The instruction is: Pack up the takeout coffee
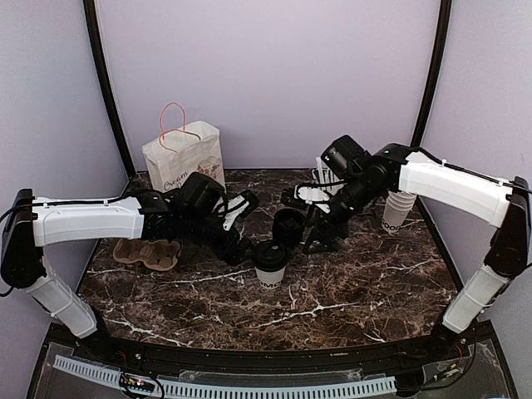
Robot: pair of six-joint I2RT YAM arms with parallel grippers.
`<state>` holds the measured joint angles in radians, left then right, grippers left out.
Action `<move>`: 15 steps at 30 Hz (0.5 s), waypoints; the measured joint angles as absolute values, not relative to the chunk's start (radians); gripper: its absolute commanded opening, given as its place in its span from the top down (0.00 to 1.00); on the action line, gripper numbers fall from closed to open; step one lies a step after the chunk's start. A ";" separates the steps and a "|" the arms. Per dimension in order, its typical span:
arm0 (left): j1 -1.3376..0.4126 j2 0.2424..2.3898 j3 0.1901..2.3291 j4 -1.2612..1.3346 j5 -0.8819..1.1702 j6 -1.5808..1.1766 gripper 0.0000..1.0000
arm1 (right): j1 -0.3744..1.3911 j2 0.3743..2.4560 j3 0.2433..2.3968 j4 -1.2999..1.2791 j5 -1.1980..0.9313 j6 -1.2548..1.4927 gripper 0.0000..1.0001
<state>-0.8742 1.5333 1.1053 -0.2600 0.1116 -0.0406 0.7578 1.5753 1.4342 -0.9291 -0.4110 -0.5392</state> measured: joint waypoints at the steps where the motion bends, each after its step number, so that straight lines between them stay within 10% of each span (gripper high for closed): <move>1: -0.863 1.529 1.087 -0.266 0.110 -0.048 0.18 | 0.771 1.605 1.453 -0.917 -0.397 -0.532 0.12; 15: -0.733 1.331 0.857 -0.233 0.028 -0.249 0.18 | 0.868 1.877 1.674 -0.878 -0.371 -0.474 0.02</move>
<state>-0.7326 1.3312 0.8570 -0.2333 0.0280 -0.2489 0.8680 1.8767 1.6745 -0.8776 -0.3714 -0.4744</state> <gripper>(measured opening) 0.815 0.903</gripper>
